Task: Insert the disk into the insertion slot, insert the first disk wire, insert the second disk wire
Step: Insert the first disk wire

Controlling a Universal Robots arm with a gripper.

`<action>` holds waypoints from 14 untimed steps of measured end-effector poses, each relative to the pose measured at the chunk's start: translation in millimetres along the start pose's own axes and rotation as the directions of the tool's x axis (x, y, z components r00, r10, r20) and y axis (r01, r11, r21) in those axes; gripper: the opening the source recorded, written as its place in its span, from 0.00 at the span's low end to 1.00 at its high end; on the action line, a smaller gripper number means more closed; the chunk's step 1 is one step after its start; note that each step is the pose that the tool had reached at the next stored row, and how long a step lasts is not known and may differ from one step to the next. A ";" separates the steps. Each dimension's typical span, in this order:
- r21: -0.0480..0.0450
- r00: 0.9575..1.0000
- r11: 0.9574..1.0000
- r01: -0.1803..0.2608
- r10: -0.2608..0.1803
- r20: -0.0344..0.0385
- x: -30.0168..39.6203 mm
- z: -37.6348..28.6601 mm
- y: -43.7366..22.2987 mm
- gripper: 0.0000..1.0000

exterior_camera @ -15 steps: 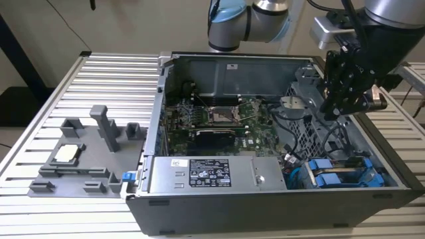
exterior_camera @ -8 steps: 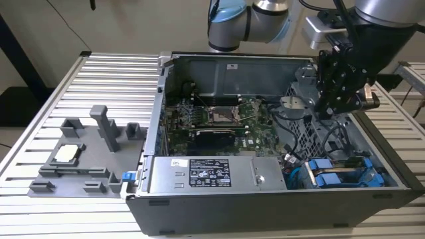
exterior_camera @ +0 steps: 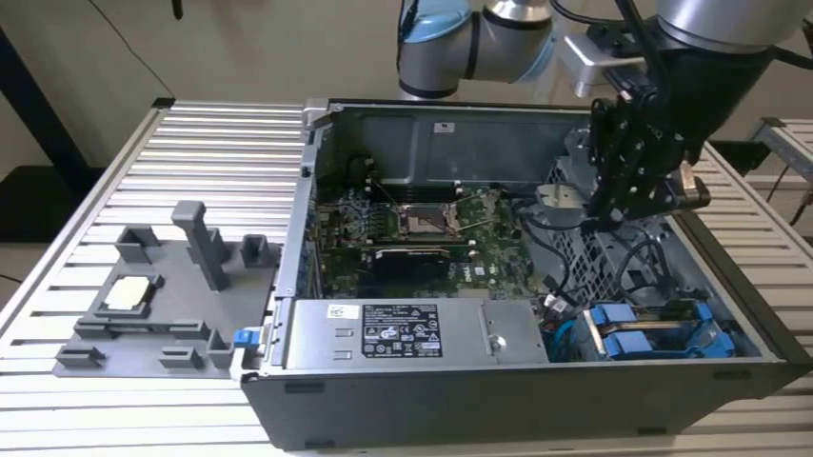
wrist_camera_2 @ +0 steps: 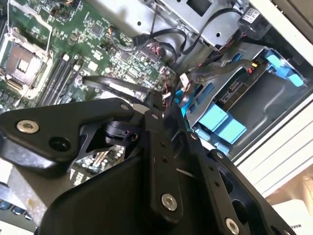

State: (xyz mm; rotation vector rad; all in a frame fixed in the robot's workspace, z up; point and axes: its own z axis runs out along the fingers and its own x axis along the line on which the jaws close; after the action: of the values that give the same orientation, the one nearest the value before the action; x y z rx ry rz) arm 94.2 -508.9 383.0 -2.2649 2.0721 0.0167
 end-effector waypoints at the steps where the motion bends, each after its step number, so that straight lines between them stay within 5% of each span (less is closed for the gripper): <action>1: -0.001 1.000 1.000 0.006 -0.006 -0.003 -0.4 0.4 1.3 0.27; 6: -0.006 0.999 0.999 0.034 -0.034 -0.037 -1.7 1.9 7.4 0.27; 14: -0.007 0.998 0.999 0.041 -0.041 -0.040 -3.9 0.5 12.8 0.27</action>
State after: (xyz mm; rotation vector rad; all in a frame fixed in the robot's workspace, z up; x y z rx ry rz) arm 81.2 -506.1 382.2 -2.3292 2.0471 -0.0255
